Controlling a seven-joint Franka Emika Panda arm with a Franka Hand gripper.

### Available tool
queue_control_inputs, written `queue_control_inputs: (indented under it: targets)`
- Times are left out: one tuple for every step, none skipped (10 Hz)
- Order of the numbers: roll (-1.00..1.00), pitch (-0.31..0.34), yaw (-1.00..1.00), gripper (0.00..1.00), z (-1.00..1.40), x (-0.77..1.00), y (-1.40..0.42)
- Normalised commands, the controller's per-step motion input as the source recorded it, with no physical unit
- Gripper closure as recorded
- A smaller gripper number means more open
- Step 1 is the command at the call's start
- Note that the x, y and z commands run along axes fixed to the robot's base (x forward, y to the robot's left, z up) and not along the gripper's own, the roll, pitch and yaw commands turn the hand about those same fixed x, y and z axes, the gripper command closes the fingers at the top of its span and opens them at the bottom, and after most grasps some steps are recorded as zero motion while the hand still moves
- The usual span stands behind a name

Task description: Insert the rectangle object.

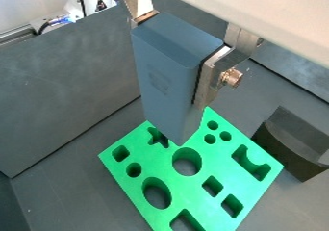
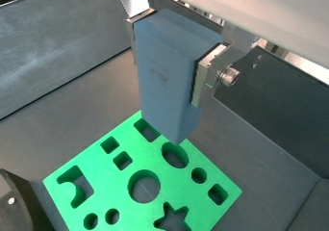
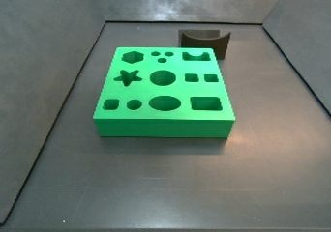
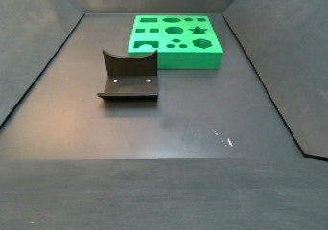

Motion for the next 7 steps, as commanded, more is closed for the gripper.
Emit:
queue_control_inputs:
  targets:
    - [-0.01,-0.09,-0.03,1.0,-1.0,0.95,-0.34]
    - [0.0,-0.08,-0.09,1.0,-1.0,0.92,-0.33]
    - [-0.02,-0.013,-0.12,1.0,-1.0,0.92,-0.17]
    - [-0.04,0.0,-0.13,1.0,-1.0,0.84,-0.1]
    - [-0.04,0.0,-0.16,1.0,-1.0,0.75,-0.06]
    - [-0.04,0.0,-0.17,1.0,-0.99,0.67,0.0]
    - [-0.07,0.0,-0.19,1.0,-0.91,0.6,0.0]
